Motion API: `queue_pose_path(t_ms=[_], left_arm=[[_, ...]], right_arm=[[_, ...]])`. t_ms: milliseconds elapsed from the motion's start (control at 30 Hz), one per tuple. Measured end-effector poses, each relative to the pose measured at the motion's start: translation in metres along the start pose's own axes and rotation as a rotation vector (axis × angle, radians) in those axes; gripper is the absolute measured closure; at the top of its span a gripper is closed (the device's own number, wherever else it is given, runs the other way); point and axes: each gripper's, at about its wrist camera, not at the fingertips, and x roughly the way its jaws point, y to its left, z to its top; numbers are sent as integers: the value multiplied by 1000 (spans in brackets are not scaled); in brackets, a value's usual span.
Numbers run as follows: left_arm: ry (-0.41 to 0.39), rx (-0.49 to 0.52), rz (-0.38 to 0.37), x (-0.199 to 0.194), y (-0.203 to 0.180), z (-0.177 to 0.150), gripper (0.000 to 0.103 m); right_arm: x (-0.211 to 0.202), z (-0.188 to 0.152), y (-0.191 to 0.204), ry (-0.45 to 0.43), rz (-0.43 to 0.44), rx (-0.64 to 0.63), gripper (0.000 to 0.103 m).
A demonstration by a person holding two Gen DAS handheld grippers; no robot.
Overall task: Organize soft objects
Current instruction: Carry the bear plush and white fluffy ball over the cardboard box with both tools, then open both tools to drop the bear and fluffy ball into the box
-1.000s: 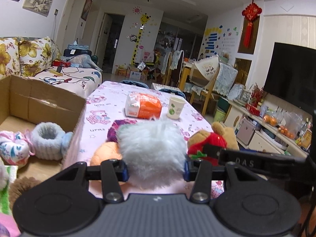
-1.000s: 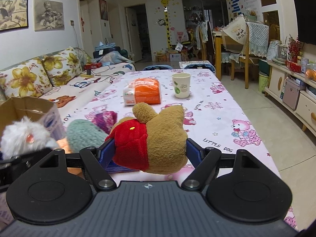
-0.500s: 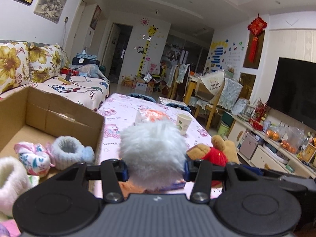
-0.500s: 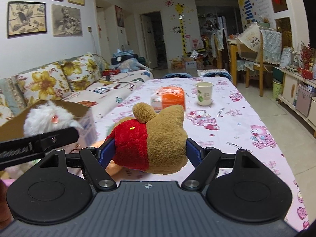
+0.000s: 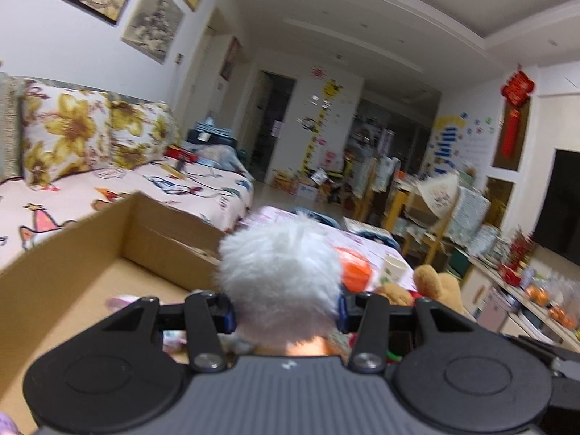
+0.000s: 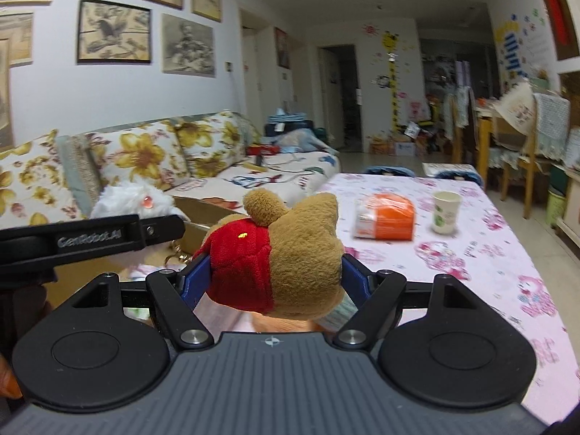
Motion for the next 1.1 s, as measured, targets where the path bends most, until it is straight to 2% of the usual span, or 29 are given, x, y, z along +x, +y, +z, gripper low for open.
queue_pose_path(t_ms=[333, 500, 633, 700, 767, 833, 967, 1100], left_arm=[[-39, -93, 145, -1, 42, 12, 57], [-27, -127, 211, 0, 58, 12, 57], [-6, -177, 226, 3, 69, 13, 56], [0, -191, 234, 3, 71, 14, 56], [5, -199, 242, 3, 72, 13, 53], [6, -209, 250, 3, 73, 14, 46], [-9, -199, 247, 0, 70, 14, 31], [-24, -165, 251, 0, 66, 15, 28]], right_arm=[[28, 14, 33, 11, 133, -43, 8], [39, 12, 42, 50, 180, -81, 7], [49, 4, 46, 105, 202, -100, 6], [46, 1, 51, 102, 197, -142, 1], [44, 2, 56, 106, 208, -178, 1], [38, 2, 55, 116, 227, -172, 1], [22, 6, 52, 82, 212, -169, 1], [10, 11, 45, 53, 167, -127, 1]])
